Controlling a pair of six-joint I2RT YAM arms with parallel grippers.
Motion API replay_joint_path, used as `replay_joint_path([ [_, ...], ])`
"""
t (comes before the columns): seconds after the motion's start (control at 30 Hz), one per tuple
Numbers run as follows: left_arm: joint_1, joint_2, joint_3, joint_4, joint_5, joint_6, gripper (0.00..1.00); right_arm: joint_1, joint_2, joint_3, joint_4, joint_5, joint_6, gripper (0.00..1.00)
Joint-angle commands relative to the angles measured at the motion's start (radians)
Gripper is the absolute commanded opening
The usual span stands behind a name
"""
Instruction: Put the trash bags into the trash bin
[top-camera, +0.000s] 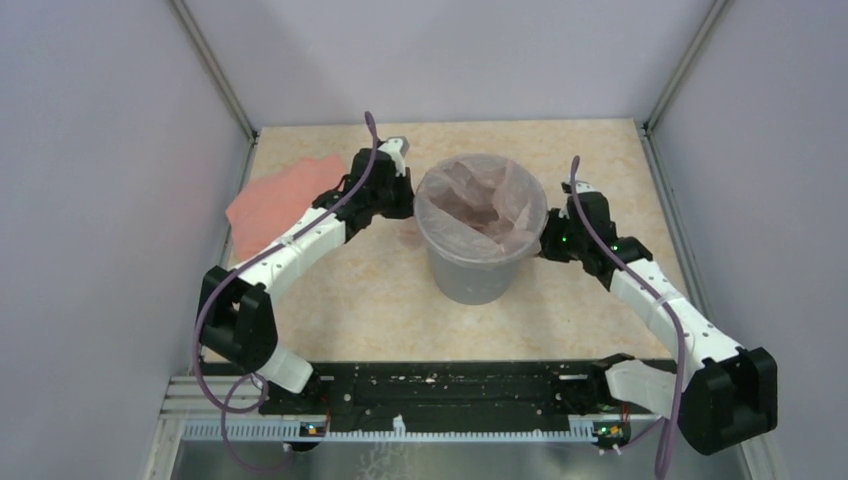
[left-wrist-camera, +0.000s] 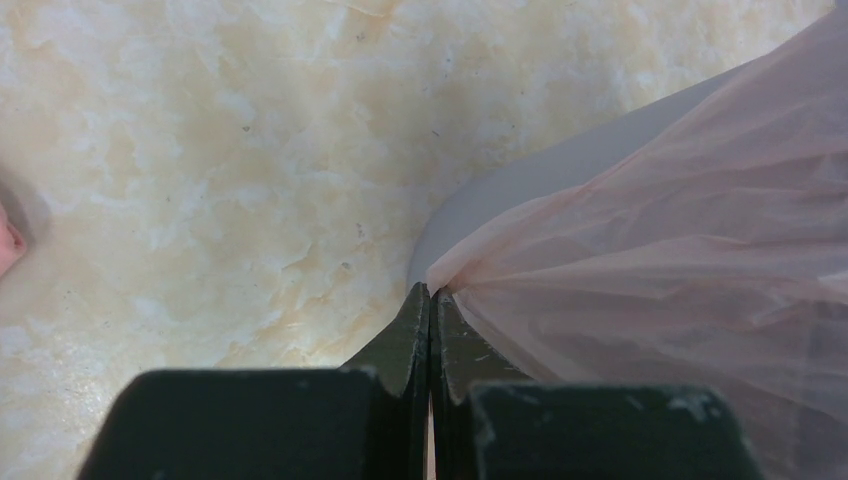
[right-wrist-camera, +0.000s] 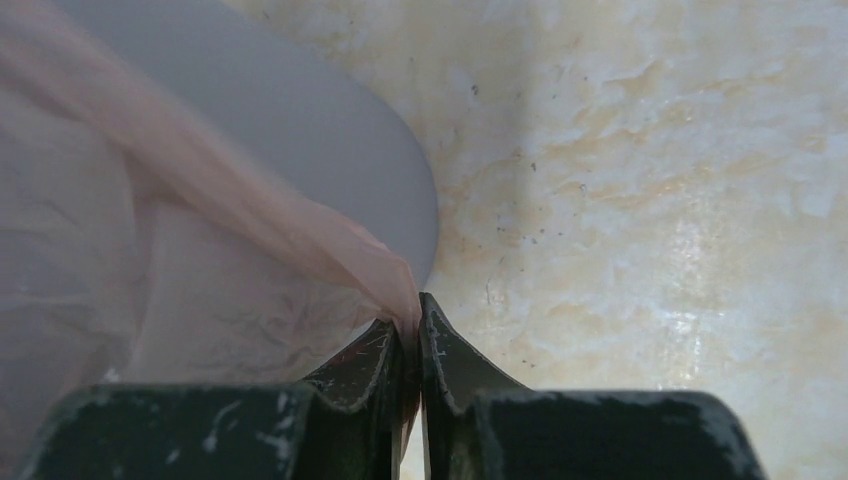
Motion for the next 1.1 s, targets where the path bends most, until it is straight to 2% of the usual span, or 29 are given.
replay_joint_path([
  [0.0, 0.003, 0.018, -0.009, 0.006, -0.039, -0.019, 0.0, -0.006, 0.009, -0.041, 0.09, -0.074, 0.033, 0.08],
  [0.23, 0.017, 0.034, -0.037, -0.004, -0.094, -0.041, 0.0, -0.005, 0.013, -0.105, 0.138, -0.106, 0.06, 0.09],
  [0.57, 0.048, 0.122, 0.008, -0.024, -0.065, -0.052, 0.0, -0.021, 0.039, -0.087, 0.112, -0.005, 0.066, 0.09],
  [0.67, 0.049, 0.096, 0.029, -0.058, -0.013, -0.054, 0.14, -0.022, 0.006, -0.066, 0.084, -0.012, 0.065, 0.09],
  [0.73, 0.049, 0.059, 0.019, -0.065, -0.004, -0.062, 0.27, -0.022, -0.014, -0.06, 0.069, -0.012, 0.062, 0.1],
  [0.9, 0.054, -0.032, 0.012, -0.125, -0.005, -0.083, 0.41, -0.021, -0.05, -0.053, 0.049, -0.032, 0.061, 0.1],
  [1.07, 0.062, -0.116, -0.022, -0.159, -0.017, -0.097, 0.52, -0.022, -0.081, -0.039, 0.024, -0.032, 0.068, 0.17],
])
